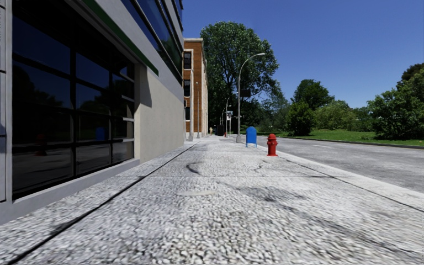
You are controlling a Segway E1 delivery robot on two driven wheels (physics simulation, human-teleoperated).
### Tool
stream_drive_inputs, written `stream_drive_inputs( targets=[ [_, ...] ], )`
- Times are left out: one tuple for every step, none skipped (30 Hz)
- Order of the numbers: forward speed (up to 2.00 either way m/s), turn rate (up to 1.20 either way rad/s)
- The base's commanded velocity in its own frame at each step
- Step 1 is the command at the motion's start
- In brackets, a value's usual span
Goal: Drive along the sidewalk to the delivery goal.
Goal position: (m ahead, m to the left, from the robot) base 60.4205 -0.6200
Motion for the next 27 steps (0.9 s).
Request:
stream_drive_inputs(
  targets=[
    [1.96,0.00],
    [1.96,0.00],
    [1.96,0.00],
    [1.96,0.00],
    [1.96,0.00],
    [1.96,0.00],
    [1.96,0.00],
    [1.96,0.00],
    [1.96,0.00],
    [1.96,0.00],
    [1.96,0.00],
    [1.96,0.00],
    [1.96,0.00],
    [1.96,0.00],
    [1.96,0.00],
    [1.96,0.00],
    [1.96,0.00],
    [1.96,0.00],
    [1.96,0.00],
    [1.96,0.00],
    [1.96,0.00],
    [1.96,0.00],
    [1.96,0.00],
    [1.96,0.00],
    [1.96,0.00],
    [1.96,0.00],
    [1.96,0.00]
  ],
)
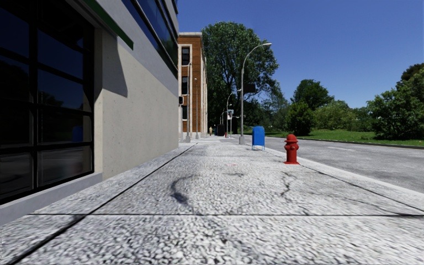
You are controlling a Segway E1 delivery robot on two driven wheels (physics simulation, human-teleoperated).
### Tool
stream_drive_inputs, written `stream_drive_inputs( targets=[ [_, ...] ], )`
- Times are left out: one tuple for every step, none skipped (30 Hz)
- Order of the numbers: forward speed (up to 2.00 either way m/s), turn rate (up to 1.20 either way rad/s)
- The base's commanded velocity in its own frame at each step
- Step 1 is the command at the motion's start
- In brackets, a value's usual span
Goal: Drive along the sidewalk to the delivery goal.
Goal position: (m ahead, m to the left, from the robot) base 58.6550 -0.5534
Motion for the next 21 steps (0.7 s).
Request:
stream_drive_inputs(
  targets=[
    [1.96,0.00],
    [1.96,0.00],
    [1.96,0.00],
    [1.96,0.00],
    [1.96,0.00],
    [1.96,0.00],
    [1.96,0.00],
    [1.96,0.00],
    [1.96,0.00],
    [1.96,0.00],
    [1.96,0.00],
    [1.96,0.00],
    [1.96,0.00],
    [1.96,0.00],
    [1.96,0.00],
    [1.96,0.00],
    [1.96,0.00],
    [1.96,0.00],
    [1.96,0.00],
    [1.96,0.00],
    [1.96,0.00]
  ],
)
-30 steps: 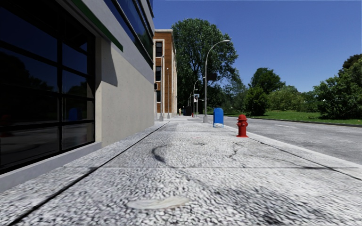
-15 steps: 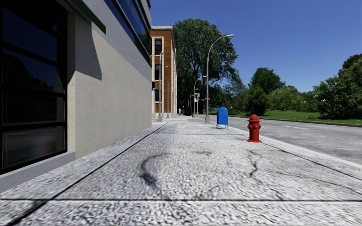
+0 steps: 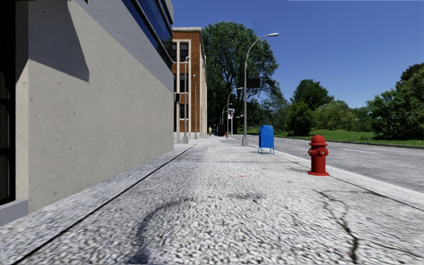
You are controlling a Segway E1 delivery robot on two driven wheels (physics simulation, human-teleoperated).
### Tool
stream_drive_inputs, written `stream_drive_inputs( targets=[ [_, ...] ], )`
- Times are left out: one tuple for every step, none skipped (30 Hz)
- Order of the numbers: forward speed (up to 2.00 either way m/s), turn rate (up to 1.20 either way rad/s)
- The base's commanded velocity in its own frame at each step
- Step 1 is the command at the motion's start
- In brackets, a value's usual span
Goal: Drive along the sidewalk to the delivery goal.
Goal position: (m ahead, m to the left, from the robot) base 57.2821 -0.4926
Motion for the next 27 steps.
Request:
stream_drive_inputs(
  targets=[
    [1.96,0.00],
    [1.96,0.00],
    [1.96,0.00],
    [1.96,0.00],
    [1.96,0.00],
    [1.96,0.00],
    [1.96,0.00],
    [1.96,0.00],
    [1.96,0.00],
    [1.96,0.00],
    [1.96,0.00],
    [1.96,0.00],
    [1.96,0.00],
    [1.96,0.00],
    [1.96,0.00],
    [1.96,0.00],
    [1.96,0.00],
    [1.96,0.00],
    [1.96,0.00],
    [1.96,0.00],
    [1.96,0.00],
    [1.96,0.00],
    [1.96,0.00],
    [1.96,0.00],
    [1.96,0.00],
    [1.96,0.00],
    [1.96,0.00]
  ],
)
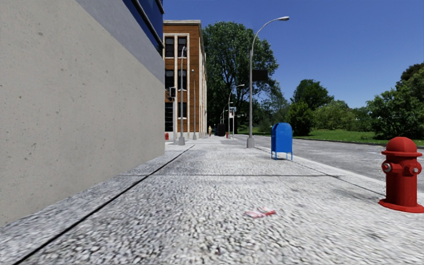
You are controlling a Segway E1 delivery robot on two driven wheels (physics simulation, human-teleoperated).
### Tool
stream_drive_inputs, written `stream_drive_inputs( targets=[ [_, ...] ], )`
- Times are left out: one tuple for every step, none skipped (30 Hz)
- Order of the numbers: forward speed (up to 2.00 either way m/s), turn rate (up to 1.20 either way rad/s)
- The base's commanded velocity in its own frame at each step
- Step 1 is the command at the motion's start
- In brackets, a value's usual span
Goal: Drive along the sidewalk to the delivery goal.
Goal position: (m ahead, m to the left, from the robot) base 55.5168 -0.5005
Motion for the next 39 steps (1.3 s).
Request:
stream_drive_inputs(
  targets=[
    [1.96,0.00],
    [1.96,0.00],
    [1.96,0.03],
    [1.96,0.07],
    [1.96,0.10],
    [1.96,0.10],
    [1.96,0.16],
    [1.96,0.22],
    [1.96,0.24],
    [1.96,0.24],
    [1.96,0.24],
    [1.96,0.23],
    [1.96,0.20],
    [1.96,0.20],
    [1.96,0.16],
    [1.96,0.15],
    [1.96,0.15],
    [1.96,0.15],
    [1.96,0.15],
    [1.96,0.15],
    [1.96,0.15],
    [1.96,0.15],
    [1.96,0.15],
    [1.96,0.15],
    [1.96,0.15],
    [1.96,0.11],
    [1.96,0.06],
    [1.96,0.03],
    [1.96,0.03],
    [1.96,0.02],
    [1.96,0.02],
    [1.96,0.02],
    [1.96,0.02],
    [1.96,0.04],
    [1.96,0.10],
    [1.96,0.15],
    [1.96,0.15],
    [1.96,0.17],
    [1.96,0.17]
  ],
)
